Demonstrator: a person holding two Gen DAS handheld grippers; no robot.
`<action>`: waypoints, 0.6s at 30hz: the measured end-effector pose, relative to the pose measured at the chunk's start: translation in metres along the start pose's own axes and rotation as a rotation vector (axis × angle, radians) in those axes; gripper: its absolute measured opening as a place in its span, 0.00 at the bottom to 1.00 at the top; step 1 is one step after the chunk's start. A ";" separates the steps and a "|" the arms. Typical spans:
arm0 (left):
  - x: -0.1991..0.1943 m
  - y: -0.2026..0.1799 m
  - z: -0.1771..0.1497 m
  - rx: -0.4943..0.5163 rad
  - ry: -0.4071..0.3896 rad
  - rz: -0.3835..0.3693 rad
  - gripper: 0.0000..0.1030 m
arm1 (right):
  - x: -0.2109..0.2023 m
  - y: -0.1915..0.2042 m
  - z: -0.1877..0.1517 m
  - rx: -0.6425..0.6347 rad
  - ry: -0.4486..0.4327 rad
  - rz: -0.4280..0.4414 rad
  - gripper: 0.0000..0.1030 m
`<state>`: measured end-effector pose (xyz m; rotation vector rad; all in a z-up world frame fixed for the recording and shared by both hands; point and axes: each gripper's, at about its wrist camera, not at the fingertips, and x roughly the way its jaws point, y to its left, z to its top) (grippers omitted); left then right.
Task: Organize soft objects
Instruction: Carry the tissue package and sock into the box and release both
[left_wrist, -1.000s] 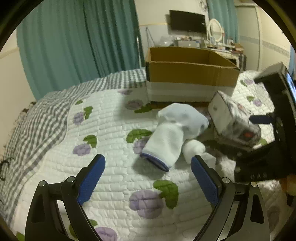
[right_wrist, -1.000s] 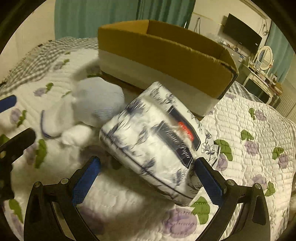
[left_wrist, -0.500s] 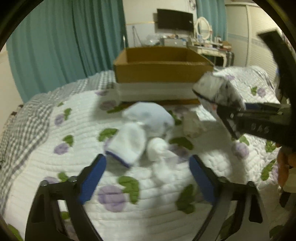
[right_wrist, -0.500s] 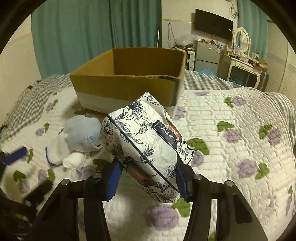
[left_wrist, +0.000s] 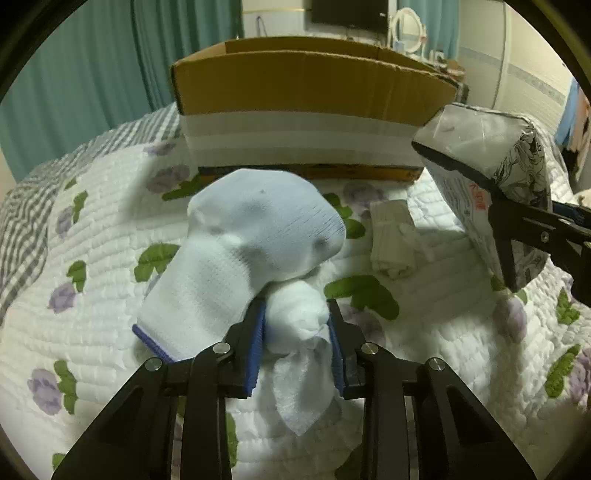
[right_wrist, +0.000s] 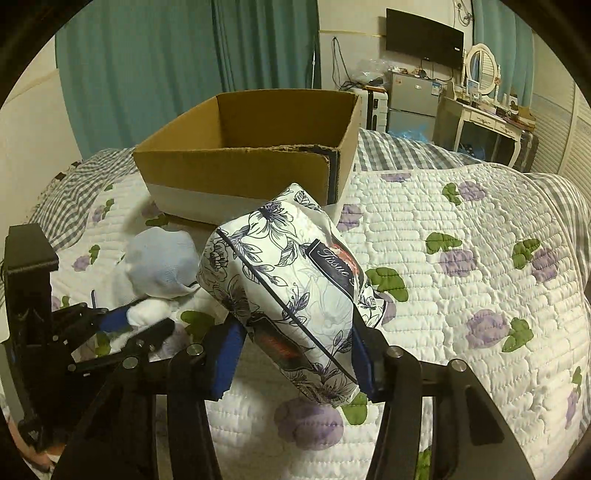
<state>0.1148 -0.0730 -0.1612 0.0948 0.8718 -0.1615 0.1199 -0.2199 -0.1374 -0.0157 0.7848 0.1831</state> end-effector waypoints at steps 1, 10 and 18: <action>-0.002 0.001 -0.002 0.003 -0.001 -0.002 0.28 | 0.000 0.000 0.000 0.001 -0.001 0.000 0.50; -0.041 0.005 -0.017 0.005 -0.025 -0.056 0.28 | -0.025 -0.002 -0.008 0.037 -0.034 0.015 0.50; -0.108 0.001 -0.003 0.011 -0.133 -0.081 0.28 | -0.077 0.005 -0.009 0.068 -0.109 0.062 0.49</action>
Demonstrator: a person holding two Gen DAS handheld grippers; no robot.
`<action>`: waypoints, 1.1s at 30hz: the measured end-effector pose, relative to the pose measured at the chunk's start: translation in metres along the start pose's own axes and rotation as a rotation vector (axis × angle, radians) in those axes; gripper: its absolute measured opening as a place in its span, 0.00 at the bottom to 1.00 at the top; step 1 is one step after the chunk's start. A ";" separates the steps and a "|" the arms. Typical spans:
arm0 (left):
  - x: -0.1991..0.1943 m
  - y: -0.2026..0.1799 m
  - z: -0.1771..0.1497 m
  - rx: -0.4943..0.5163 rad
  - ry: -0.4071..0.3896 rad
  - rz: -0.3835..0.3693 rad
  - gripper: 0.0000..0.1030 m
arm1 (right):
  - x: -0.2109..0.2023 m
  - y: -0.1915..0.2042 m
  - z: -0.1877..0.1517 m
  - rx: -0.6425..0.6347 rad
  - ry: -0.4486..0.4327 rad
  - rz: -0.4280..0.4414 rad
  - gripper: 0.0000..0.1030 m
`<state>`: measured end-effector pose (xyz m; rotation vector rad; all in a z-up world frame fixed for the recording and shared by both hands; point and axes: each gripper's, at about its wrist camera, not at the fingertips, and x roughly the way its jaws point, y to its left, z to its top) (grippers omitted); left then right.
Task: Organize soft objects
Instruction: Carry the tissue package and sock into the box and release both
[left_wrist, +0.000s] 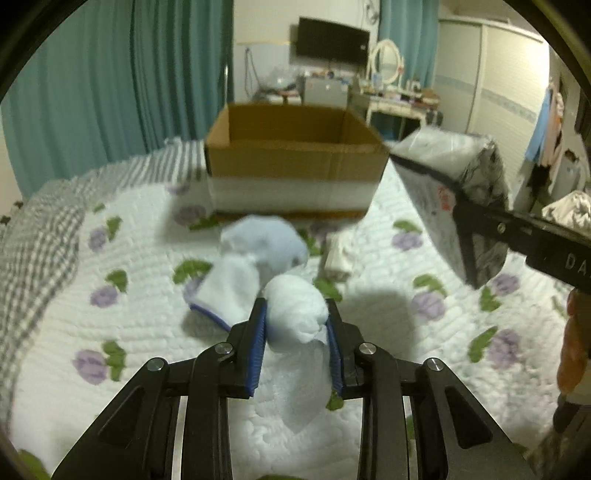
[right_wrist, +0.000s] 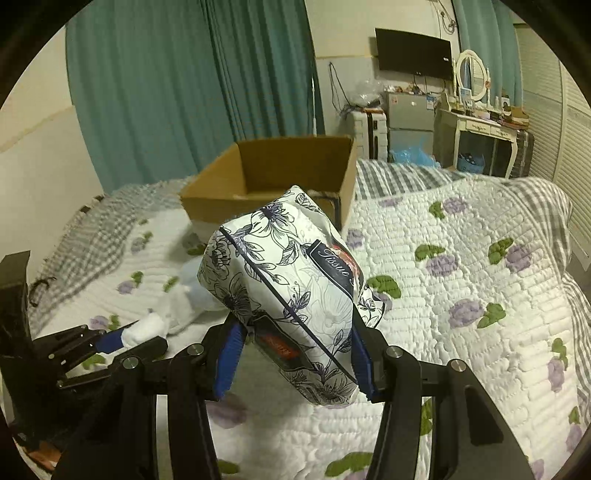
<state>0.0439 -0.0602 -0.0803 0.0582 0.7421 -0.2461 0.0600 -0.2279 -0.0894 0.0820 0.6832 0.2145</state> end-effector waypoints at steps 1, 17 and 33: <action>-0.007 0.000 0.004 0.003 -0.015 0.004 0.28 | -0.007 0.002 0.003 0.003 -0.010 0.011 0.49; -0.022 0.009 0.132 0.056 -0.193 0.064 0.28 | -0.031 0.011 0.104 -0.022 -0.164 0.094 0.49; 0.141 0.032 0.186 0.117 -0.121 0.133 0.32 | 0.132 -0.028 0.184 0.042 -0.080 0.148 0.50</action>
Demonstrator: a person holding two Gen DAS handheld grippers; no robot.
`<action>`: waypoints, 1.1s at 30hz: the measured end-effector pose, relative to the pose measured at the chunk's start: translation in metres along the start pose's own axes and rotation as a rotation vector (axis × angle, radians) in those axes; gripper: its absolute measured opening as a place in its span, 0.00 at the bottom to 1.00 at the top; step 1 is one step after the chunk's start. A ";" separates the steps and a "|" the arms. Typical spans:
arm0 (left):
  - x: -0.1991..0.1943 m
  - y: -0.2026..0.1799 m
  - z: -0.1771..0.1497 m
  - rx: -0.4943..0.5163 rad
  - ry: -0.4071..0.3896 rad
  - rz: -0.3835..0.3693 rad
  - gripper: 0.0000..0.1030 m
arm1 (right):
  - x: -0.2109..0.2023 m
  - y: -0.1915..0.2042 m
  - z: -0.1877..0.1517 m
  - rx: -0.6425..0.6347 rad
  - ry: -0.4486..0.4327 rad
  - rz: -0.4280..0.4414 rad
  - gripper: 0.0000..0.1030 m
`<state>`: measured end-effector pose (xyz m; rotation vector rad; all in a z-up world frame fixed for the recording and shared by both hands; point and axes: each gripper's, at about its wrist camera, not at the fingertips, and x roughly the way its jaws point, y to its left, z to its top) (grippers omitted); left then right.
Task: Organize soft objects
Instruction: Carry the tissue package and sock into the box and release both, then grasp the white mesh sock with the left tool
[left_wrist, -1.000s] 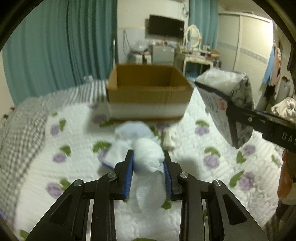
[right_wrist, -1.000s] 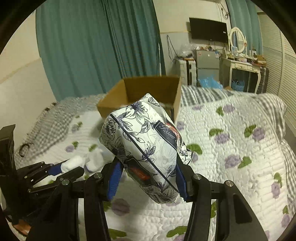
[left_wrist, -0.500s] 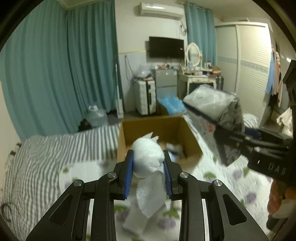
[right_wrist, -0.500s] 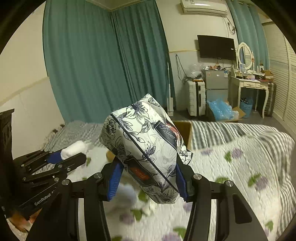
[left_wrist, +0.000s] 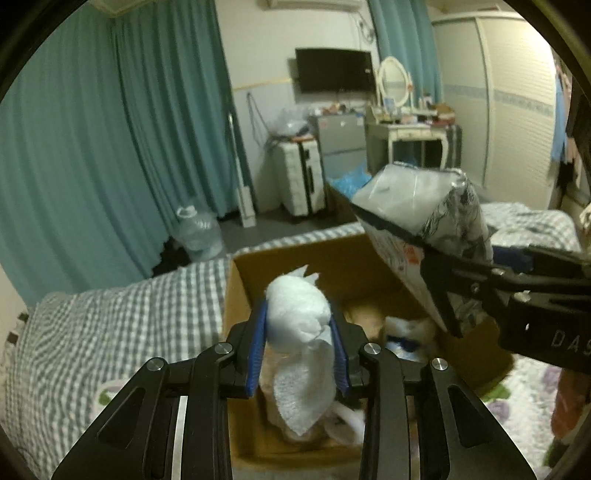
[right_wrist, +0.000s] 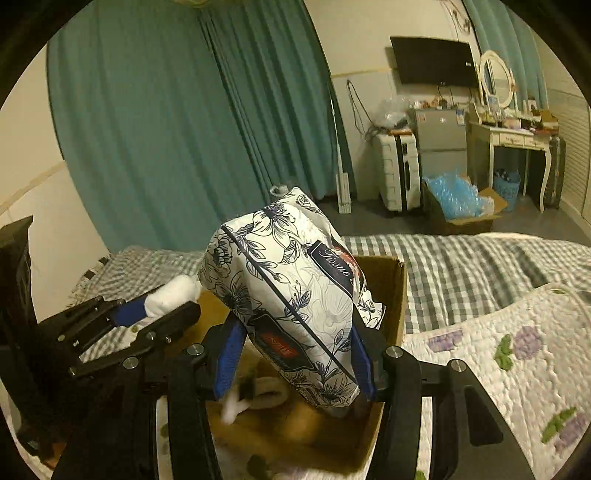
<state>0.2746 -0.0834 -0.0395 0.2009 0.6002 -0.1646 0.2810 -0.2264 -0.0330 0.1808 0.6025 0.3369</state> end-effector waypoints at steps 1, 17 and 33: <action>0.005 0.001 -0.002 -0.005 0.009 -0.002 0.32 | 0.008 -0.002 0.000 -0.001 0.010 -0.007 0.50; -0.113 0.014 0.014 -0.019 -0.141 0.076 0.81 | -0.071 0.019 0.024 -0.022 -0.139 -0.092 0.92; -0.246 0.042 -0.031 -0.114 -0.246 0.082 0.94 | -0.250 0.098 0.002 -0.181 -0.204 -0.158 0.99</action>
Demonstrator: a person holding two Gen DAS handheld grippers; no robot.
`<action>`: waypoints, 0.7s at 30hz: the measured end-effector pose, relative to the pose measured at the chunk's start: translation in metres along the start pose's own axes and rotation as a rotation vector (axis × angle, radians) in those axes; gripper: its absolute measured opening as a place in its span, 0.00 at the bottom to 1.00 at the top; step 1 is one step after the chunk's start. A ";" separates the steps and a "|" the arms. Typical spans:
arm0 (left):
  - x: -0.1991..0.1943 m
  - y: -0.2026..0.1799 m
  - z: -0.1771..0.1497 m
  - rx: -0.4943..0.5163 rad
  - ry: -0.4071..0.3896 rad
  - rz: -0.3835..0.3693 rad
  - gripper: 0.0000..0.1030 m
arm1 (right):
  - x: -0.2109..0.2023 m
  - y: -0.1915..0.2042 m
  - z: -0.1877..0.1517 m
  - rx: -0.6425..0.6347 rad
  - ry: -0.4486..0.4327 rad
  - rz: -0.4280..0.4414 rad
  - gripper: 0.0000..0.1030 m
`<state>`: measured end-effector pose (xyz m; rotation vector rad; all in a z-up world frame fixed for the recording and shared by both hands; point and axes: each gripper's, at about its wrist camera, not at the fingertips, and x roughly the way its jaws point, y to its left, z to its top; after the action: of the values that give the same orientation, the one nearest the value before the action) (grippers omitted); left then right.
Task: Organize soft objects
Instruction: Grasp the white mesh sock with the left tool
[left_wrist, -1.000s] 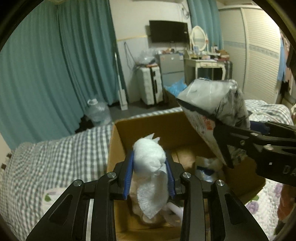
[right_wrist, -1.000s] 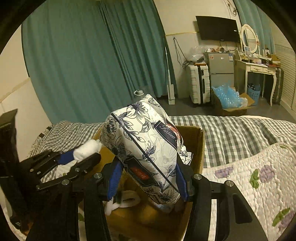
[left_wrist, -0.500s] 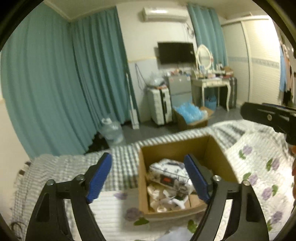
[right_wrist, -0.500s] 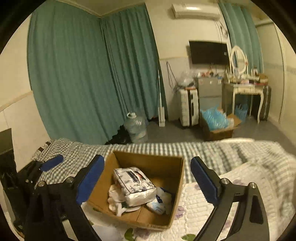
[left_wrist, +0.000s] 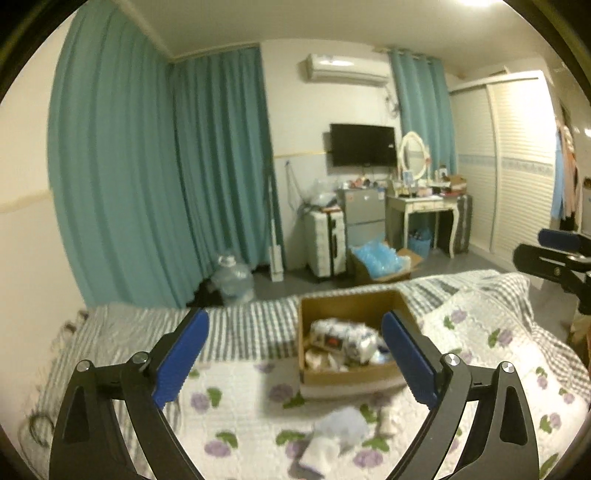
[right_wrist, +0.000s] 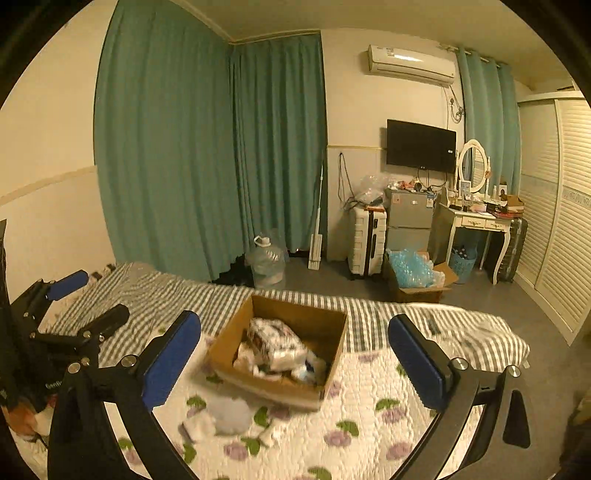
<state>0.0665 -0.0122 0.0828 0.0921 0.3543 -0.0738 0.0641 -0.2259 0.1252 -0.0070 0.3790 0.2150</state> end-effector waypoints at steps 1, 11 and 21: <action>0.003 0.000 -0.009 -0.006 0.020 0.006 0.94 | -0.002 0.002 -0.010 -0.004 0.007 0.003 0.99; 0.096 -0.015 -0.121 -0.059 0.278 -0.032 0.93 | 0.095 0.008 -0.111 0.063 0.182 -0.018 0.99; 0.150 -0.030 -0.178 -0.073 0.418 -0.154 0.93 | 0.195 -0.014 -0.201 0.050 0.378 -0.097 0.99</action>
<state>0.1433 -0.0320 -0.1379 0.0067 0.7810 -0.1955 0.1698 -0.2088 -0.1341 -0.0172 0.7589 0.1067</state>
